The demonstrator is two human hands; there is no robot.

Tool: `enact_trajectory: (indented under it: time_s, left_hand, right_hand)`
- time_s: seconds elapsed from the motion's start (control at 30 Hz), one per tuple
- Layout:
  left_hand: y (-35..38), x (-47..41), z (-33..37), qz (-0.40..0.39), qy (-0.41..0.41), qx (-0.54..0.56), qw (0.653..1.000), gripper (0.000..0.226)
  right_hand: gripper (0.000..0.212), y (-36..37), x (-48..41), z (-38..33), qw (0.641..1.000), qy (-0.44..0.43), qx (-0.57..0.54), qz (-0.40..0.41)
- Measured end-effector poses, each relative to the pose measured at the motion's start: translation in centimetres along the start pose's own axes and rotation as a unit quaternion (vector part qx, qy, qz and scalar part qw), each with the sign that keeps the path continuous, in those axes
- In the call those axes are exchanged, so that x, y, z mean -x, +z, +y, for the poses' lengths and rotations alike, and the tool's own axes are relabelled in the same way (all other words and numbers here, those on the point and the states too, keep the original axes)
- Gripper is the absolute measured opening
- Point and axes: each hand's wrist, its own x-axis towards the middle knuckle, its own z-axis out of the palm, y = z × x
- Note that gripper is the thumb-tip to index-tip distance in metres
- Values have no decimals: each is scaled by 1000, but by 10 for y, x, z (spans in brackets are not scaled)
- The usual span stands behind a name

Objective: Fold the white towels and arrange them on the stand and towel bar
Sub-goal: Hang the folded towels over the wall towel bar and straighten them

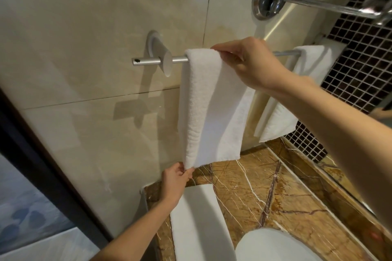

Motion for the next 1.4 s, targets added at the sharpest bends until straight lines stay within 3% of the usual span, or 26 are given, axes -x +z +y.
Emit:
enact_trajectory:
  time_s: [0.27,0.4,0.5,0.57,0.63,0.73,0.8,0.93,1.07,1.2,1.4]
  left_hand:
    - [16,4,-1,27,-26,67,997,17]
    - [25,3,-8,42,-24,46,998,15]
    - [28,4,-11,49,-30,54,997,13]
    - [30,6,-12,58,-45,63,995,13]
    - [32,8,-11,65,-52,57,995,9]
    - [31,12,-13,64,-32,52,996,6]
    - [30,14,-15,62,-30,51,996,5]
    - [28,16,-16,59,-39,52,996,6]
    - [27,17,-15,65,-47,42,996,6]
    - [29,21,-14,64,-61,51,995,9]
    - [35,29,-7,70,-43,116,990,29]
  right_hand:
    - [33,2,1,2,1000,8,-30,2]
    - [38,17,34,13,988,24,-52,146]
    - [33,52,82,32,952,109,-110,265]
    - [38,83,116,44,929,221,-180,238]
    - [52,113,148,57,905,317,-256,121]
    - [75,150,176,75,844,384,-369,-63]
    - [65,169,183,83,803,403,-429,-98]
    - [27,194,186,88,768,423,-477,-61]
    - [13,198,190,88,758,422,-496,-36]
    - [24,192,203,94,742,428,-515,-38]
    - [16,180,222,100,743,426,-517,13]
